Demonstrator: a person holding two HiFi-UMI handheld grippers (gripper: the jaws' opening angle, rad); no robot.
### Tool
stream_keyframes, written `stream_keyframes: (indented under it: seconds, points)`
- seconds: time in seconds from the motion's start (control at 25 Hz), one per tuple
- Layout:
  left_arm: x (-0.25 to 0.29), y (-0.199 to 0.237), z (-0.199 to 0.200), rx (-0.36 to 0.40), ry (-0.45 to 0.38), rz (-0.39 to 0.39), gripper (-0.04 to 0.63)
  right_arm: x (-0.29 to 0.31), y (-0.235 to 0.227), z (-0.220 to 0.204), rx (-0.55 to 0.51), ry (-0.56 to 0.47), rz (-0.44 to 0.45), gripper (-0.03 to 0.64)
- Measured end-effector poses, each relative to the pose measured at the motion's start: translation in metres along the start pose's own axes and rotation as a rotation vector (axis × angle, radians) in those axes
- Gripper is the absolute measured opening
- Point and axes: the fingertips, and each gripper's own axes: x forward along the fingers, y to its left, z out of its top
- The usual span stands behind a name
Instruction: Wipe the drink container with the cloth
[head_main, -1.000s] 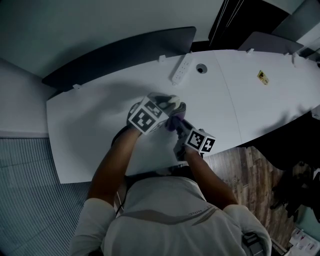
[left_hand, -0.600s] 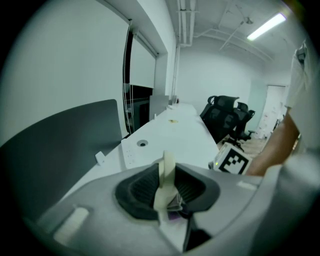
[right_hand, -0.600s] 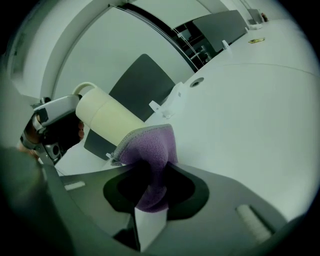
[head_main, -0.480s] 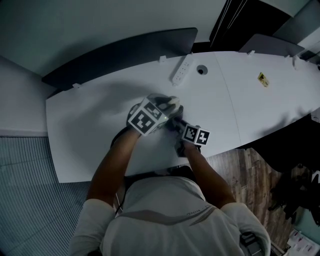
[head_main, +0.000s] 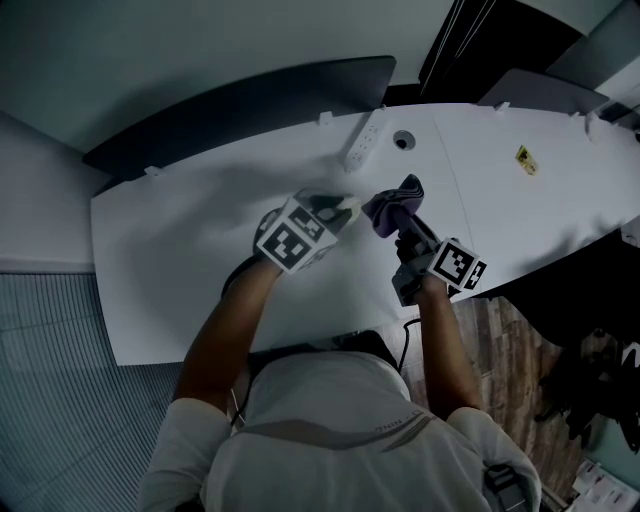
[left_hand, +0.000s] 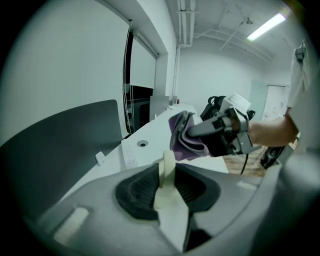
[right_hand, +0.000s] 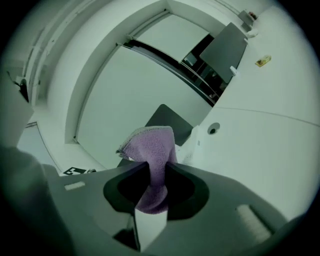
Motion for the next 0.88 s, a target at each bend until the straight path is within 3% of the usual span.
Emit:
stream_keyframes:
  seconds: [0.16, 0.4, 0.88]
  points:
    - [0.000, 0.000, 0.000, -0.002, -0.003, 0.003, 0.095, 0.014, 0.017, 0.005, -0.116, 0.120, 0.039, 0.098]
    - [0.000, 0.000, -0.001, -0.001, -0.004, 0.006, 0.095, 0.042, 0.019, -0.022, -0.263, 0.265, 0.007, 0.098]
    - [0.001, 0.000, 0.000, -0.010, -0.009, 0.011, 0.095, 0.077, -0.066, -0.081, -0.292, 0.442, -0.156, 0.097]
